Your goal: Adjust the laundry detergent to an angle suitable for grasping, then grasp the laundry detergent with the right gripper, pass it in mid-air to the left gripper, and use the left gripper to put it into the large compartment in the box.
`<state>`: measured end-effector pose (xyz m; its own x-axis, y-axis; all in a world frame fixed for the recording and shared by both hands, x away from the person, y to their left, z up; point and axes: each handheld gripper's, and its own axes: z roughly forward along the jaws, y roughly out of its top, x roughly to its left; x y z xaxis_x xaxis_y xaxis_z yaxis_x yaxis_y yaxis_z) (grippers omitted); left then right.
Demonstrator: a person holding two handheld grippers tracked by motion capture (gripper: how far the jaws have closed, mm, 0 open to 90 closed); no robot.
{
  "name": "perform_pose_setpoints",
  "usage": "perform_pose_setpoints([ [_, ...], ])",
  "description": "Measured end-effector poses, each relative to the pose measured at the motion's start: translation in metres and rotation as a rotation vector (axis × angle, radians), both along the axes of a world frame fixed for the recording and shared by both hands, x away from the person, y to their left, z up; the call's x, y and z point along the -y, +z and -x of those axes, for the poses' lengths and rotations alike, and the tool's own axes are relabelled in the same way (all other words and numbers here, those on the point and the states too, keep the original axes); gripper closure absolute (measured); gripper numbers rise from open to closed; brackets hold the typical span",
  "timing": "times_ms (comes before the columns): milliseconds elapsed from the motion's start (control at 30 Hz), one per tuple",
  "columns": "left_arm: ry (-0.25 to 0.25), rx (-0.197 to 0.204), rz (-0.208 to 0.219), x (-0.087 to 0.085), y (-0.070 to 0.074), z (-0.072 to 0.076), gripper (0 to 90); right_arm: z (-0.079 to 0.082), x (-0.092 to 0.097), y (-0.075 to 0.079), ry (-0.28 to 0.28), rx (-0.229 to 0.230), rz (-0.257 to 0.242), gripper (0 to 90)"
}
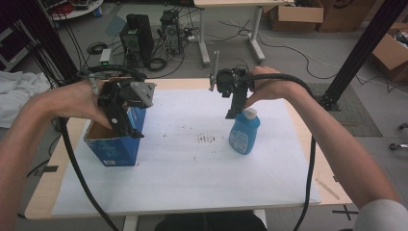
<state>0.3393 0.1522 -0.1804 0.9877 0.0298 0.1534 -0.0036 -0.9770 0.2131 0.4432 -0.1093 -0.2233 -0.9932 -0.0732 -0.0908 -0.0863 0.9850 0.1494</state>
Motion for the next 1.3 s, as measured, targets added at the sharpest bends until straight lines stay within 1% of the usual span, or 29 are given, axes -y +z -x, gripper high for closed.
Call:
perform_pose_setpoints([
  [233, 0.005, 0.003, 0.004, -0.001, 0.0, 0.0, 14.1, 0.0, 0.001, -0.001, -0.001, 0.001, 0.005, 17.7],
  [267, 0.016, 0.001, 0.015, -0.001, 0.0, 0.0, 14.1, 0.0, 0.001, -0.001, -0.002, -0.002, 0.005, 17.8],
  [400, 0.019, 0.004, 0.019, 0.0, 0.001, 0.001, 14.1, 0.001, 0.001, -0.001, 0.0, -0.001, 0.007, 17.7],
  [433, 0.019, 0.004, 0.019, 0.0, 0.001, 0.001, 14.2, 0.001, 0.001, 0.0, 0.001, 0.002, 0.008, 17.9],
  [467, 0.013, 0.002, 0.009, 0.0, 0.002, 0.002, 14.1, 0.002, 0.001, 0.001, 0.001, 0.004, 0.007, 17.8],
  [567, 0.013, -0.002, 0.007, 0.001, 0.002, 0.002, 14.2, 0.004, 0.001, 0.003, 0.003, 0.003, 0.002, 18.1],
  [667, 0.02, 0.0, 0.011, 0.002, 0.003, 0.001, 14.2, 0.005, 0.002, 0.006, 0.003, 0.009, 0.002, 18.2],
  [700, 0.024, -0.001, 0.019, 0.002, 0.002, 0.001, 14.2, 0.005, 0.002, 0.006, 0.005, 0.012, 0.001, 18.0],
  [733, 0.014, -0.001, 0.01, 0.003, 0.002, 0.001, 14.2, 0.005, 0.003, 0.006, 0.001, 0.012, 0.0, 18.0],
  [800, 0.012, -0.001, 0.008, 0.004, 0.001, 0.001, 14.2, 0.005, 0.004, 0.007, -0.003, 0.018, -0.001, 17.8],
  [900, 0.007, -0.005, 0.012, 0.006, 0.001, 0.002, 14.2, 0.007, 0.005, 0.007, -0.002, 0.017, 0.002, 17.8],
  [967, 0.021, -0.007, 0.027, 0.007, 0.001, 0.002, 14.2, 0.008, 0.005, 0.007, -0.009, 0.018, 0.002, 17.8],
  [1000, 0.012, -0.004, 0.018, 0.007, 0.001, 0.001, 14.2, 0.008, 0.006, 0.007, -0.011, 0.023, 0.001, 17.8],
  [1100, 0.009, -0.002, 0.02, 0.007, 0.001, 0.002, 14.2, 0.01, 0.009, 0.01, -0.027, 0.027, -0.015, 18.0],
  [1133, 0.011, -0.011, 0.051, 0.007, 0.001, 0.003, 14.2, 0.01, 0.01, 0.011, -0.033, 0.032, -0.017, 17.9],
  [1167, 0.011, -0.011, 0.051, 0.007, 0.001, 0.003, 14.2, 0.01, 0.01, 0.011, -0.033, 0.032, -0.017, 17.9],
  [1233, 0.011, -0.011, 0.064, 0.006, 0.0, 0.003, 14.2, 0.011, 0.014, 0.012, -0.039, 0.027, -0.026, 17.9],
  [1267, 0.01, -0.014, 0.067, 0.006, -0.001, 0.004, 14.2, 0.013, 0.016, 0.015, -0.051, 0.029, -0.042, 17.9],
  [1300, 0.012, -0.014, 0.066, 0.006, -0.002, 0.004, 14.2, 0.014, 0.018, 0.016, -0.059, 0.038, -0.042, 17.9],
])
